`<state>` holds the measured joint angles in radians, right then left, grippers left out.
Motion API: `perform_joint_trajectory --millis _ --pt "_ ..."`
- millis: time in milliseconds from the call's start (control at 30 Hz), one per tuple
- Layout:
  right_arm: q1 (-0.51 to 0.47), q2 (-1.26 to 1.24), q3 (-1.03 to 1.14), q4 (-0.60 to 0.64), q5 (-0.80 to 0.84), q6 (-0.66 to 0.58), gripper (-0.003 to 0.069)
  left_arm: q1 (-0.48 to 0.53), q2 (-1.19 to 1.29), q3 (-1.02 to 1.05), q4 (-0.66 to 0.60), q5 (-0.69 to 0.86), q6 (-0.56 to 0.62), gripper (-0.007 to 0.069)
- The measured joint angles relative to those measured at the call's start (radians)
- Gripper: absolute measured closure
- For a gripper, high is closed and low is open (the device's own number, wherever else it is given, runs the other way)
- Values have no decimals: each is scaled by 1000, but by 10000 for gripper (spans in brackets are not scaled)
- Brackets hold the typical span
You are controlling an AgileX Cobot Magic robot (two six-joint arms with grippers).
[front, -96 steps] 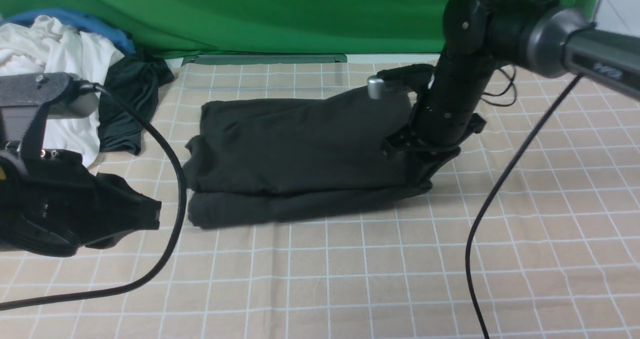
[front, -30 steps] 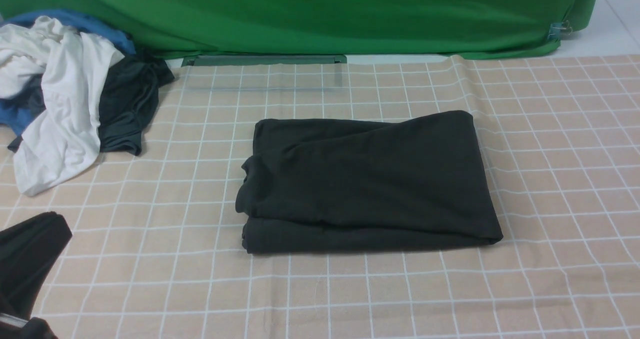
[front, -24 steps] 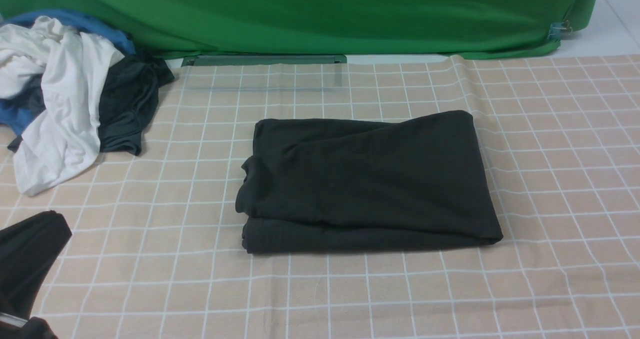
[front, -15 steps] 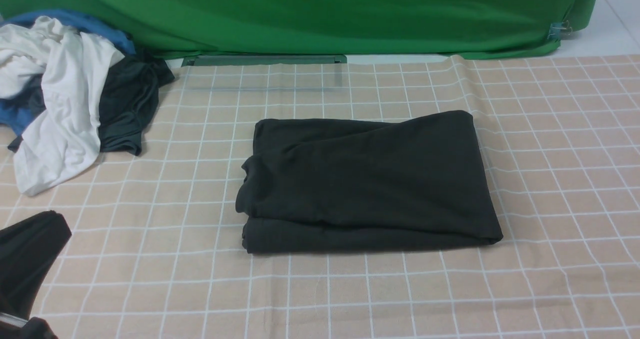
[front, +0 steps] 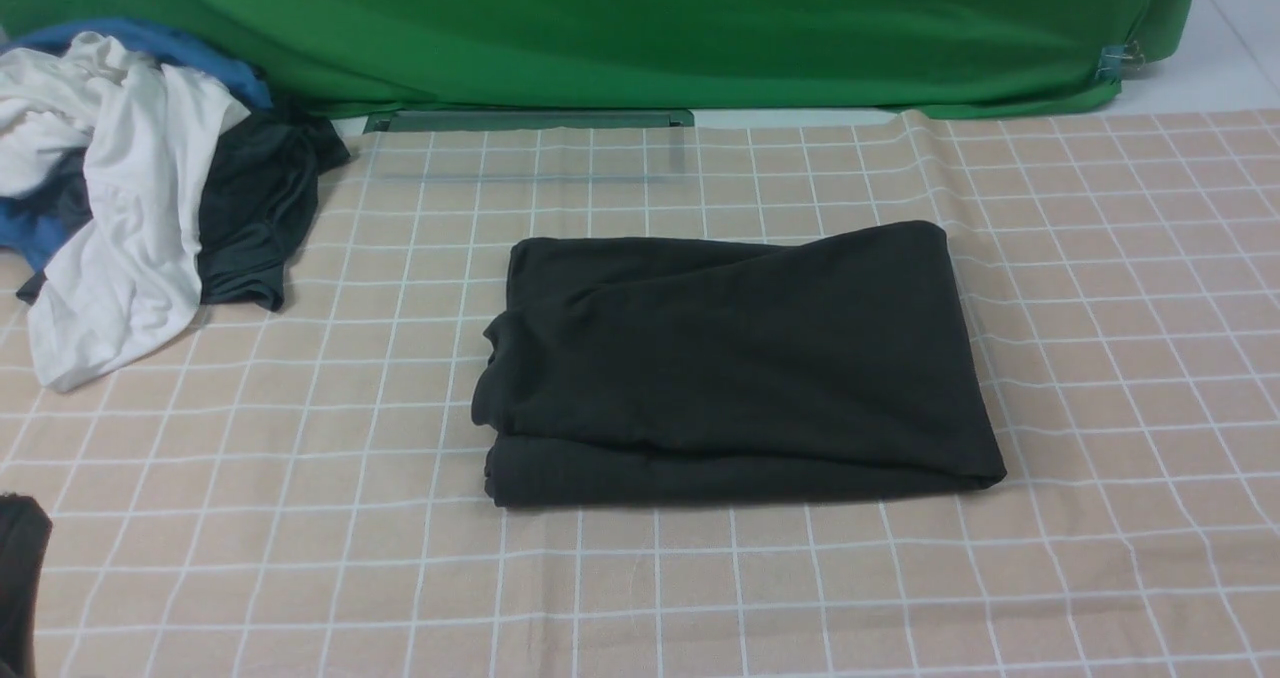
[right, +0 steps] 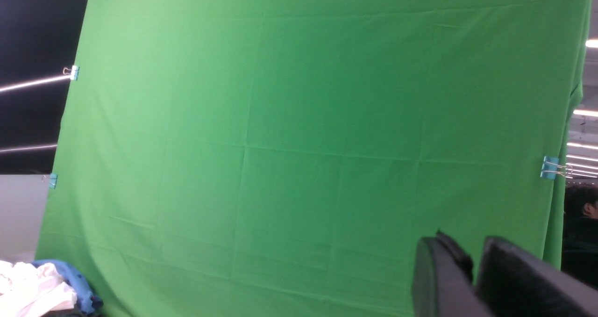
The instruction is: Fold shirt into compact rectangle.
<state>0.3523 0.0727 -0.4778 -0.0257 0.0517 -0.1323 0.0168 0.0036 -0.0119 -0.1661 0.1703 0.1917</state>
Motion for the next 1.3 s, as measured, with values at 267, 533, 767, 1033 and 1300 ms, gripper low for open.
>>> perform_joint_trajectory --millis 267,533,767,1033,1300 --pt "0 0 3 0 0 0 470 5 -4 19 27 68 9 605" --pt "-1 0 3 0 0 0 456 3 -4 19 27 69 15 604" --pt "-2 0 4 0 -1 0 435 3 -4 19 27 69 16 604" --pt "-2 0 4 0 0 0 424 3 -4 19 27 69 16 604" --pt "-58 -11 50 0 98 1 424 3 -4 19 27 69 16 604"
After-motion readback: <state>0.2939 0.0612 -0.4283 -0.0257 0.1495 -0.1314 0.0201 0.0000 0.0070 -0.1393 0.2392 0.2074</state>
